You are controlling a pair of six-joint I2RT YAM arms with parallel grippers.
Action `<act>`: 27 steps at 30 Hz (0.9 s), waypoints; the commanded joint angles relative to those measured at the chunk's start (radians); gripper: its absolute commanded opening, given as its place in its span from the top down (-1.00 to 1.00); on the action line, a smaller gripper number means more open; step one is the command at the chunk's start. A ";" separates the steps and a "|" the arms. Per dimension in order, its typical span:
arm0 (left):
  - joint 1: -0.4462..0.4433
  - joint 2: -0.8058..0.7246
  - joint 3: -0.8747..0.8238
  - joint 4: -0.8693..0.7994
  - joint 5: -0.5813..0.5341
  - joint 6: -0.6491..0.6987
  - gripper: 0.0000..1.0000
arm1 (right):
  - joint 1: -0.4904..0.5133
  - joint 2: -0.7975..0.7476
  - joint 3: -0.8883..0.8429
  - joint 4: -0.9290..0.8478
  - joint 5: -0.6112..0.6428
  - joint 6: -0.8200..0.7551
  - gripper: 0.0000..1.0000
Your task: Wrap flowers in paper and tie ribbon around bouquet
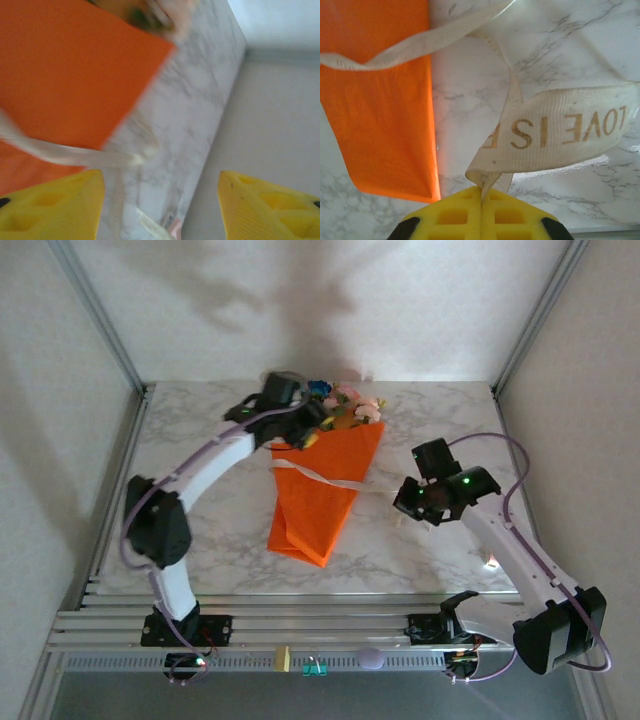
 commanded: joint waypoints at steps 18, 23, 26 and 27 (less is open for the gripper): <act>0.070 0.222 -0.174 0.079 -0.021 -0.069 0.16 | 0.320 0.212 0.270 -0.014 -0.062 -0.352 1.00; 0.061 0.245 -0.155 0.148 -0.007 -0.079 0.68 | 0.332 0.282 0.357 -0.016 -0.070 -0.493 1.00; 0.050 0.240 -0.165 0.169 0.002 -0.078 0.92 | 0.332 0.336 0.427 0.016 -0.127 -0.580 1.00; 0.047 0.239 -0.173 0.185 0.012 -0.079 0.99 | 0.332 0.359 0.463 0.023 -0.155 -0.600 1.00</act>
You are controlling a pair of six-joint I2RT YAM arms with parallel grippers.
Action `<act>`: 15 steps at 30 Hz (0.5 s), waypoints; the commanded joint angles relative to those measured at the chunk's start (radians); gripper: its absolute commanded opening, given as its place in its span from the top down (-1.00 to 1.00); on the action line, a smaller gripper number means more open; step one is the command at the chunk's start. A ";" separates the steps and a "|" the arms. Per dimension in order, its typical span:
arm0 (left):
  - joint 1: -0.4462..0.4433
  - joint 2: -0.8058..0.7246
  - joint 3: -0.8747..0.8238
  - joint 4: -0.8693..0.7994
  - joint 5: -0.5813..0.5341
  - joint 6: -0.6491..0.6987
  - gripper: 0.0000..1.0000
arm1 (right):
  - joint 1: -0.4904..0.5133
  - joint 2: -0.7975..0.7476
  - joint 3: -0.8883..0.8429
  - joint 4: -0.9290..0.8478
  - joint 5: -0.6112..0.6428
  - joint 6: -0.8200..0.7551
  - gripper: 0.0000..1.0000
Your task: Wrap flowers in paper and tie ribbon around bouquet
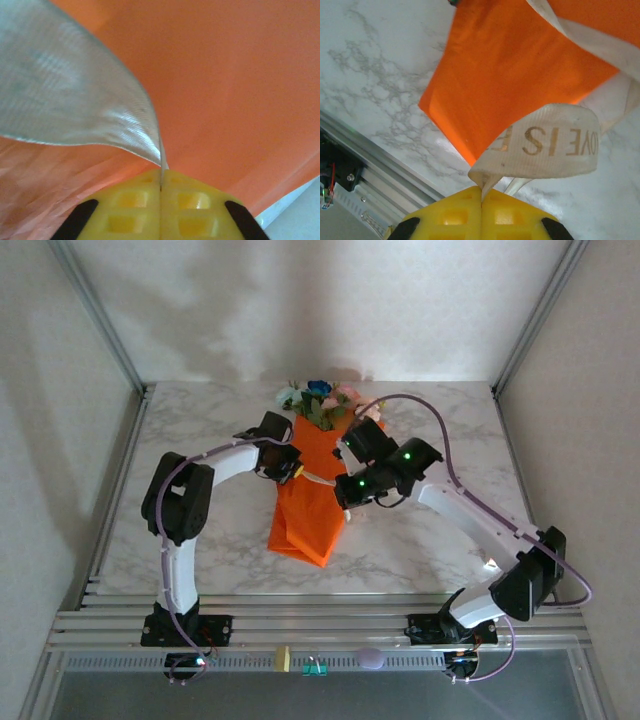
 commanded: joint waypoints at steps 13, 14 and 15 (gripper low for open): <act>-0.020 -0.072 -0.161 0.214 0.071 -0.027 1.00 | -0.012 0.236 0.266 0.264 0.143 -0.193 1.00; -0.021 -0.081 -0.183 0.231 0.076 -0.035 1.00 | -0.022 0.251 0.271 0.308 0.143 -0.191 1.00; -0.020 -0.088 -0.198 0.244 0.078 -0.042 1.00 | -0.031 0.270 0.281 0.337 0.142 -0.183 1.00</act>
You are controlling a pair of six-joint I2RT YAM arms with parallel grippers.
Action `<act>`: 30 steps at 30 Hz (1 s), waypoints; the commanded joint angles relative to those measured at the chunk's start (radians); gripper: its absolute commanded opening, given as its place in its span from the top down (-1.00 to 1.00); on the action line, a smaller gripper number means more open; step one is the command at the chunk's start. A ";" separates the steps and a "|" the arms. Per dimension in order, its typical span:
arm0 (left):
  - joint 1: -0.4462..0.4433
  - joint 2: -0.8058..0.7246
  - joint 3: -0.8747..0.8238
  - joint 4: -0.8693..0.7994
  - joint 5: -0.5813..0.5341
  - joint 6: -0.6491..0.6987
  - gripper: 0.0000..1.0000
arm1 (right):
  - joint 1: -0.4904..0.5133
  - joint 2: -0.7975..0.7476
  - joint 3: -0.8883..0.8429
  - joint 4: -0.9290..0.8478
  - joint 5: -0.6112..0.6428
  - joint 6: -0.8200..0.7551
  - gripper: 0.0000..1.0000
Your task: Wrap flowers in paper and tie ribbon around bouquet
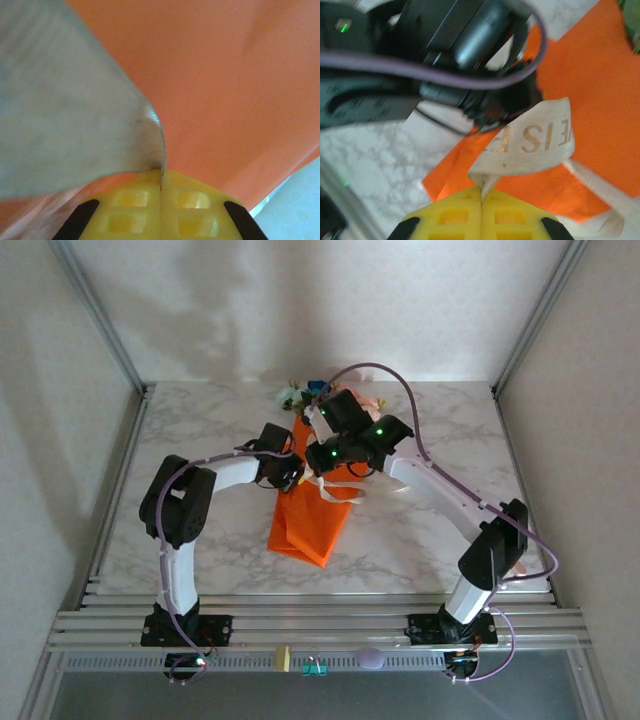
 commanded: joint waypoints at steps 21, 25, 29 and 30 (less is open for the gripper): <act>-0.008 -0.223 -0.172 0.179 0.025 -0.124 1.00 | -0.169 0.509 0.248 0.007 -0.242 0.327 1.00; -0.009 -0.233 -0.176 0.179 0.026 -0.129 1.00 | -0.185 0.514 0.205 -0.004 -0.244 0.349 1.00; -0.014 -0.233 -0.169 0.178 0.023 -0.134 1.00 | -0.207 0.537 0.209 -0.037 -0.279 0.361 1.00; -0.016 -0.233 -0.167 0.179 0.023 -0.135 1.00 | -0.210 0.551 0.225 -0.061 -0.288 0.360 1.00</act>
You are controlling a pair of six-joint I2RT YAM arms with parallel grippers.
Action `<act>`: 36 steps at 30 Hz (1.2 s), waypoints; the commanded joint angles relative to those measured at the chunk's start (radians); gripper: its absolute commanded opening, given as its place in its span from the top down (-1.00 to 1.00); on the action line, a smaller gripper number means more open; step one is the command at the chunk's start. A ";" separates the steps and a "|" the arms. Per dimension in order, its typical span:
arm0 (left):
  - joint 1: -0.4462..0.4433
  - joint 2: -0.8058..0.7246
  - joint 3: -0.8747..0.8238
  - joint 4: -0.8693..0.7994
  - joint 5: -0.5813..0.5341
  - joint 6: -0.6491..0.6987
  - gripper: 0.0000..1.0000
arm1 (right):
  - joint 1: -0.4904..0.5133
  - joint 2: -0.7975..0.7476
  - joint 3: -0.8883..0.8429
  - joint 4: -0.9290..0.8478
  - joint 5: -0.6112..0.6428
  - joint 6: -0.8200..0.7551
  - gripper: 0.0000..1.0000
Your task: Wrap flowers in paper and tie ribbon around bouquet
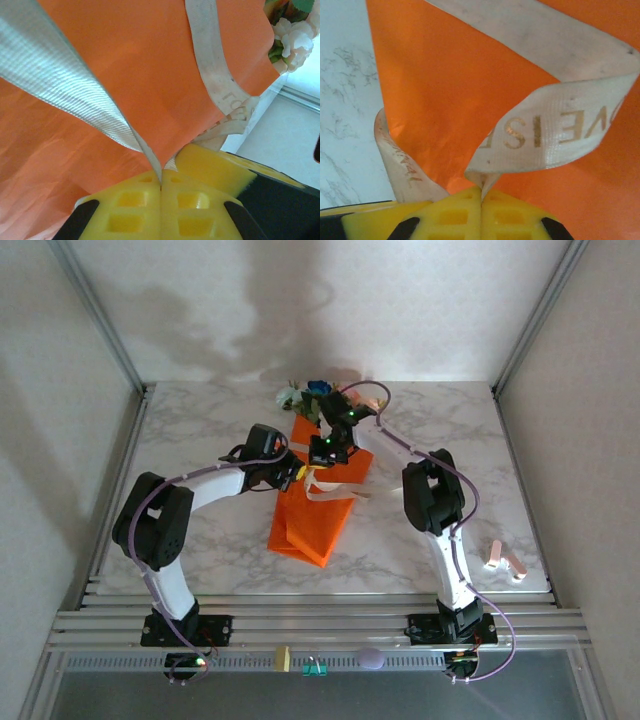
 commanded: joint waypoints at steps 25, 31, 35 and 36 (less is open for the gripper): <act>-0.020 -0.017 0.021 -0.012 -0.005 -0.002 1.00 | -0.067 0.024 0.232 -0.247 0.103 -0.072 0.37; -0.020 -0.021 0.027 -0.024 -0.007 0.006 1.00 | -0.067 0.237 0.490 -0.314 0.157 -0.047 0.82; -0.020 -0.016 0.038 -0.028 -0.005 0.008 1.00 | -0.064 0.294 0.489 -0.318 0.107 -0.044 0.85; -0.020 -0.015 0.042 -0.029 -0.004 0.010 1.00 | -0.058 0.297 0.479 -0.312 0.090 -0.050 0.86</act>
